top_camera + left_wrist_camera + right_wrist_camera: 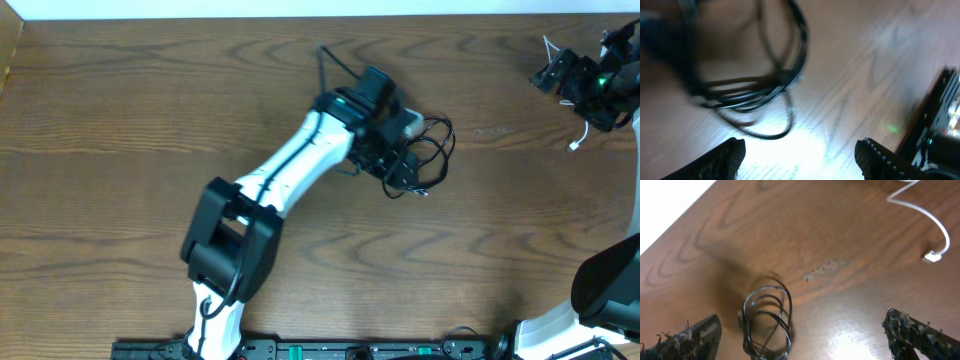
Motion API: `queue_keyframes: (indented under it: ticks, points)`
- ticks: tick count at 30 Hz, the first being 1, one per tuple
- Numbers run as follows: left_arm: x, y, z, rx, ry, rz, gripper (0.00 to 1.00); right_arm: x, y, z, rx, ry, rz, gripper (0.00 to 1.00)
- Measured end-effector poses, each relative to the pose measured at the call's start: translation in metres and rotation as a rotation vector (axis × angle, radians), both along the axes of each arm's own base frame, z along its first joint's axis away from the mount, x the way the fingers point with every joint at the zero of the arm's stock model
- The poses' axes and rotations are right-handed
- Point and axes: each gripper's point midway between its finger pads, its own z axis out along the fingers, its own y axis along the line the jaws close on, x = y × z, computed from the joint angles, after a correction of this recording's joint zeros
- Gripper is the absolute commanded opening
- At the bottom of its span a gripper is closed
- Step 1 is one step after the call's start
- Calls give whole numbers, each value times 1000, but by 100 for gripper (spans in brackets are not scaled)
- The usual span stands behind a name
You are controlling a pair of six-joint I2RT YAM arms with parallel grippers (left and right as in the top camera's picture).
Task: Untangle cables
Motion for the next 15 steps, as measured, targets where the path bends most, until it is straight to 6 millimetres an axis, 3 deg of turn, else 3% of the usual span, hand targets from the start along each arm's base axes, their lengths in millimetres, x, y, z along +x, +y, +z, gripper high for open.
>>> queue_keyframes:
  ticks: [2, 5, 8, 9, 11, 13, 15]
  points:
    - [1, -21, -14, -26, -41, -46, 75, -4, 0, -3, -6, 18, 9, 97]
    - [9, -32, -45, -27, -41, -42, 72, -10, 6, -16, -17, 54, 43, 92]
    - [11, -35, -48, -29, -39, -32, 67, -15, 21, -37, -15, 91, 89, 89]
    - [11, -36, -49, -19, -50, -31, 65, -20, 29, -52, -10, 116, 108, 93]
    - [9, -40, -53, 13, -69, -20, 49, -27, 45, -71, 0, 153, 140, 98]
    - [7, -42, -55, 26, -63, -3, 35, -28, 50, -74, 2, 159, 151, 99]
    - [8, -41, -56, 34, -64, 9, 8, -26, 56, -74, 1, 153, 161, 99]
